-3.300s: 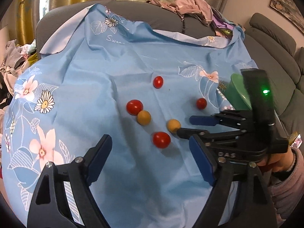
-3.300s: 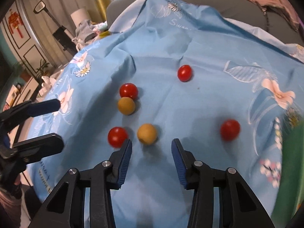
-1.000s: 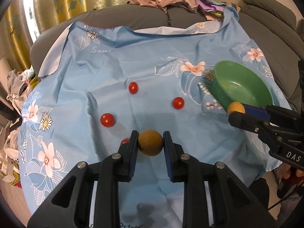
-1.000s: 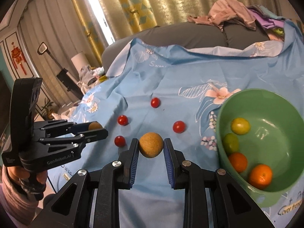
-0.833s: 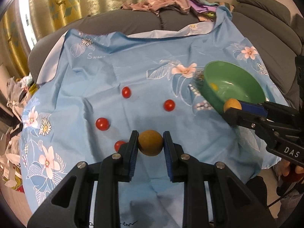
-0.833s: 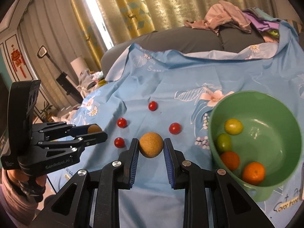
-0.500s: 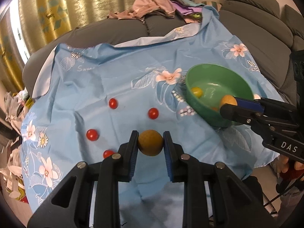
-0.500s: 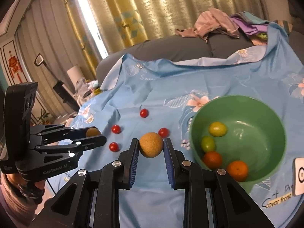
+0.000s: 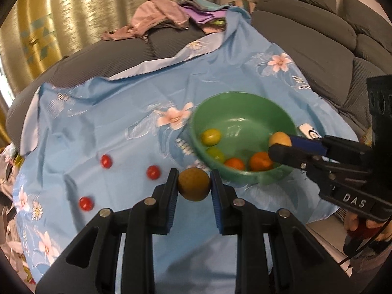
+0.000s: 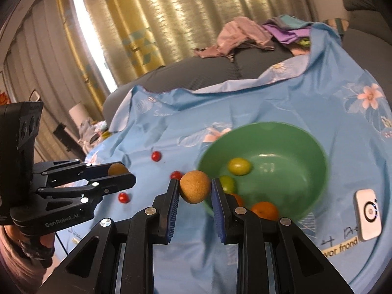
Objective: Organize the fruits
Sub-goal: 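Carry both small yellow fruits toward the green bowl, then open the right tool over the bowl while the left tool releases its fruit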
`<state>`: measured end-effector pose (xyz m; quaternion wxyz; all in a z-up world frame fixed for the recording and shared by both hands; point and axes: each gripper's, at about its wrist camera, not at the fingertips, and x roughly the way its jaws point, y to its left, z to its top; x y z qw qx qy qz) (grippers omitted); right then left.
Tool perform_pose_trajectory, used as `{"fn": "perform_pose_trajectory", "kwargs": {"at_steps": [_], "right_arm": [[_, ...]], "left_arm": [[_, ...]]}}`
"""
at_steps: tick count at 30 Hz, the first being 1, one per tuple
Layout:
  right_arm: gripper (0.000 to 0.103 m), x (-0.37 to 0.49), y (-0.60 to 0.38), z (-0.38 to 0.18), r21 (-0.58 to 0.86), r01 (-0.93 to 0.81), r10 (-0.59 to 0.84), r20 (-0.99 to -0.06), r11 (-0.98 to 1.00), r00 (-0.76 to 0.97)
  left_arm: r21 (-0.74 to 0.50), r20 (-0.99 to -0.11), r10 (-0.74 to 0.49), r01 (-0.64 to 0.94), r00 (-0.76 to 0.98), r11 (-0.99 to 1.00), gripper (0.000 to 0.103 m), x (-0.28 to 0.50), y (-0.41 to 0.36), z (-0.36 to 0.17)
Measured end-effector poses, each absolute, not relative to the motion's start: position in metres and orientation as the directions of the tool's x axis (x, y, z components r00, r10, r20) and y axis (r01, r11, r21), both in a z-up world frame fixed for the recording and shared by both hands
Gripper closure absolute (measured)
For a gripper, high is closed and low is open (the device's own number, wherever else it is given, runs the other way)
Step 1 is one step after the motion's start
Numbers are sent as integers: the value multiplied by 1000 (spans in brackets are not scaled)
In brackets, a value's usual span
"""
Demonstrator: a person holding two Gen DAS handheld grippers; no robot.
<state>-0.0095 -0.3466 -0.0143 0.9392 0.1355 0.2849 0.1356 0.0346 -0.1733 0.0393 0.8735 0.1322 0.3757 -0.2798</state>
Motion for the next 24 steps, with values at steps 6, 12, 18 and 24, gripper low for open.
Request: {"fn": "perform_pose_trajectory", "kwargs": {"at_steps": [6,12,18,24], "right_arm": [[75,-13,-370,-20,338,-113,281,-504,934,817],[75,-9,-388,-28,335,-57,234,-516,940,824],[75,-4,-401,-36,315,-8,185,-536,949,824],[75,2,-406,-46,304,12,170,-563,953,808]], "left_arm": [[33,-733,-423,649,533,760,78,40,-211,38],[41,-741,-438,685,509,727,77,52,-246,32],[46,-764,-422,693,488,719,77,65,-267,16],[41,-783,-409,694,470,719,75,74,-278,4]]}}
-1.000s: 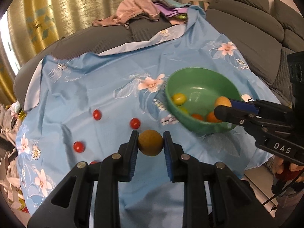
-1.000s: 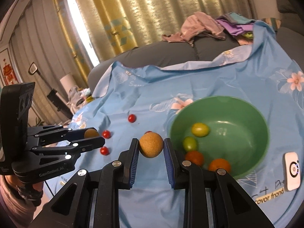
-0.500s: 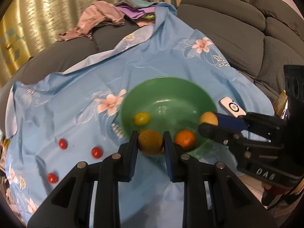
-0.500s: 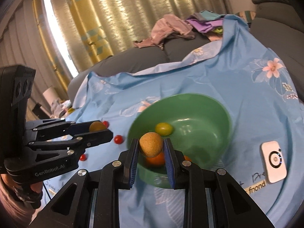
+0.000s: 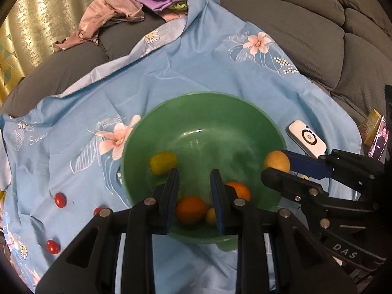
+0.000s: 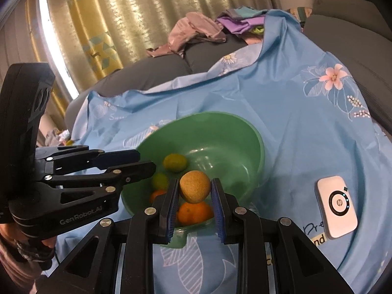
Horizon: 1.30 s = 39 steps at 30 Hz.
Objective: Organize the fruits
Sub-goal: 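Open the right tool over the bowl while the left tool releases its fruit, then move both tools back over the cloth toward the red cherry tomatoes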
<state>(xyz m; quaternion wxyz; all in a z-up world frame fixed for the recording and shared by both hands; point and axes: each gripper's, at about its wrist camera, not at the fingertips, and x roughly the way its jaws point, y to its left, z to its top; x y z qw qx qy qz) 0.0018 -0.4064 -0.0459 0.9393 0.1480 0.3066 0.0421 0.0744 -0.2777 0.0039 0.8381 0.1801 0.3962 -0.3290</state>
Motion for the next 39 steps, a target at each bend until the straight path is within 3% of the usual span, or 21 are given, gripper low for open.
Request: {"fn": "perform_pose_trajectory", "kwargs": {"at_steps": [1,3,12,23,39], "right_arm": [[75,3,-407,-47,302,19,163,-567,953,807],[75,5,-408,-49,300,33,156,-581,953,799],[66,-3,-414,-46,335,55,155,-569,941,807],[65,-30,-426,-28,389,72,150,-510,918,847],[65,-25,-346,-11,338,-121,289,-508,933,811]], "left_arm": [[44,-786,-403,693,468,719,71,75,-278,2],[51,-789,-391,685,474,727,49,77,-277,-1],[30,-783,-369,623,500,781,23,79,-236,10],[1,-766,-265,415,585,910,22,55,-112,18],[-65,-784,-190,226,591,972,23,-5,11,-2]]}}
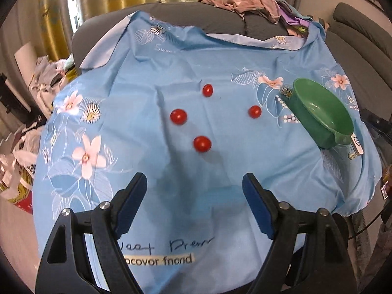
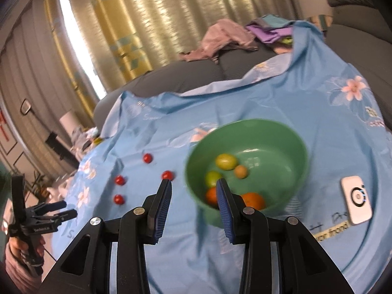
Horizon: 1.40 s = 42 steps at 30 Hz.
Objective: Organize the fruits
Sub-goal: 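Move both tools back over the cloth toward the red cherry tomatoes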
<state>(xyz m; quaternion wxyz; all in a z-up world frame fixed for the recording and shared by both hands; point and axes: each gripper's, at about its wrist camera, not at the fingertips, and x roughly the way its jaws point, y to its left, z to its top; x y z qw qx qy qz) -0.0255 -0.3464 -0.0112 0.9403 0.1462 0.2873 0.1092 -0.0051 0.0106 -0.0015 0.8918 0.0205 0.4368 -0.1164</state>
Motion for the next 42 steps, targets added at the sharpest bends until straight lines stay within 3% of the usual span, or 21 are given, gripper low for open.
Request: {"fn": "perform_pose_trajectory", "kwargs": {"at_steps": [16,42], "right_arm": [[65,-9,-274,-28,281,-285,399,-605,917,689],[65,45,-242,-54,276,-312,414,-676,909,610]], "left_arm": [[-118,-794,-259,279,550,953,24,0,10,-24],[-76,-814,-232,299,533,951,23,44,-6,-40]]}}
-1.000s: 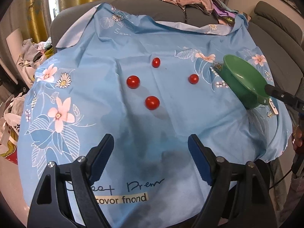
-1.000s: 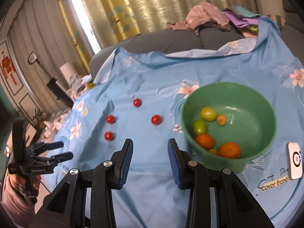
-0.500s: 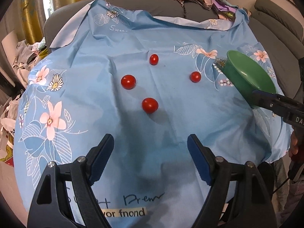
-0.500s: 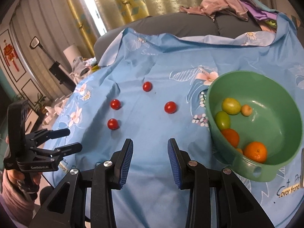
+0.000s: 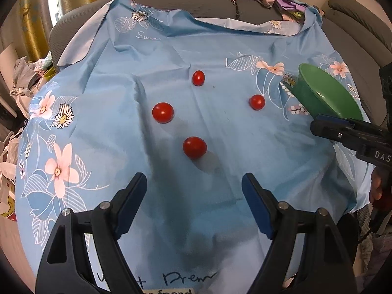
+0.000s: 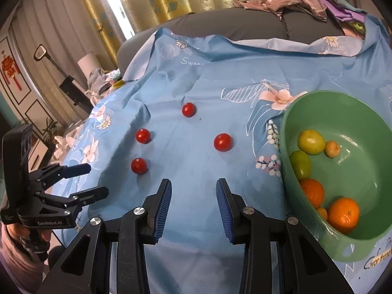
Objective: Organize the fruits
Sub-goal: 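Move both tools back over the cloth toward the red cherry tomatoes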
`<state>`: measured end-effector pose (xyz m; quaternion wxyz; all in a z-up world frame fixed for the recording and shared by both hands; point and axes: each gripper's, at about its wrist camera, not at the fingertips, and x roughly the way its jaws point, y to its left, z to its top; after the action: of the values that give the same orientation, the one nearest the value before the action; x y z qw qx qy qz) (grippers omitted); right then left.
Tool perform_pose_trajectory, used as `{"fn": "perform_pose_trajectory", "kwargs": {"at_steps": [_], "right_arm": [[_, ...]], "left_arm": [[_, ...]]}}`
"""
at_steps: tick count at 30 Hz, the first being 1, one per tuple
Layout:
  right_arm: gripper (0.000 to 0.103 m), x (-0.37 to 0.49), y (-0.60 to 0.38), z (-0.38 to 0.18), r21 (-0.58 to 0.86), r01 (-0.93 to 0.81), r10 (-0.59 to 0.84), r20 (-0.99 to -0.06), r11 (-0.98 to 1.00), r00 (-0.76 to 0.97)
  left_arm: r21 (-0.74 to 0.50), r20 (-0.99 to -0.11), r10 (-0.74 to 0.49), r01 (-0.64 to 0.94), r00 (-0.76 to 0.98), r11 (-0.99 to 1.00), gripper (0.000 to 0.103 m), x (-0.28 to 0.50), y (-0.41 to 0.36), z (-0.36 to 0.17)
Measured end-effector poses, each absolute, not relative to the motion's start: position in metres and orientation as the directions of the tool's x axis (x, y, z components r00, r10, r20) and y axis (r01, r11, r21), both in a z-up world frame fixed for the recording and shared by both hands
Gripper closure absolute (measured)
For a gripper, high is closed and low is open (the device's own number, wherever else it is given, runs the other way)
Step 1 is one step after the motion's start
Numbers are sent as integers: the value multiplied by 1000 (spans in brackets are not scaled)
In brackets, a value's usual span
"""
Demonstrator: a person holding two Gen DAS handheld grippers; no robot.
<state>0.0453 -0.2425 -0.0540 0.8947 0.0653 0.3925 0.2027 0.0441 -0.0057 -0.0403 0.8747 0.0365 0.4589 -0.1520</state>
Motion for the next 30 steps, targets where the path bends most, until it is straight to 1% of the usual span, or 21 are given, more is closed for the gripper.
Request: {"fn": "perform_pose_trajectory", "kwargs": {"at_steps": [21,30], "right_arm": [[65,75,-233,-69,277,-304,408,-701,911,585],[65,89,-233,-75,271,-293,396,-714,917,578]], "left_arm": [[-91,-816,-269,346,511,934,24,62,-16,-48],[-88,-826,-267,355,497,931,24,73,-21,-54]]}}
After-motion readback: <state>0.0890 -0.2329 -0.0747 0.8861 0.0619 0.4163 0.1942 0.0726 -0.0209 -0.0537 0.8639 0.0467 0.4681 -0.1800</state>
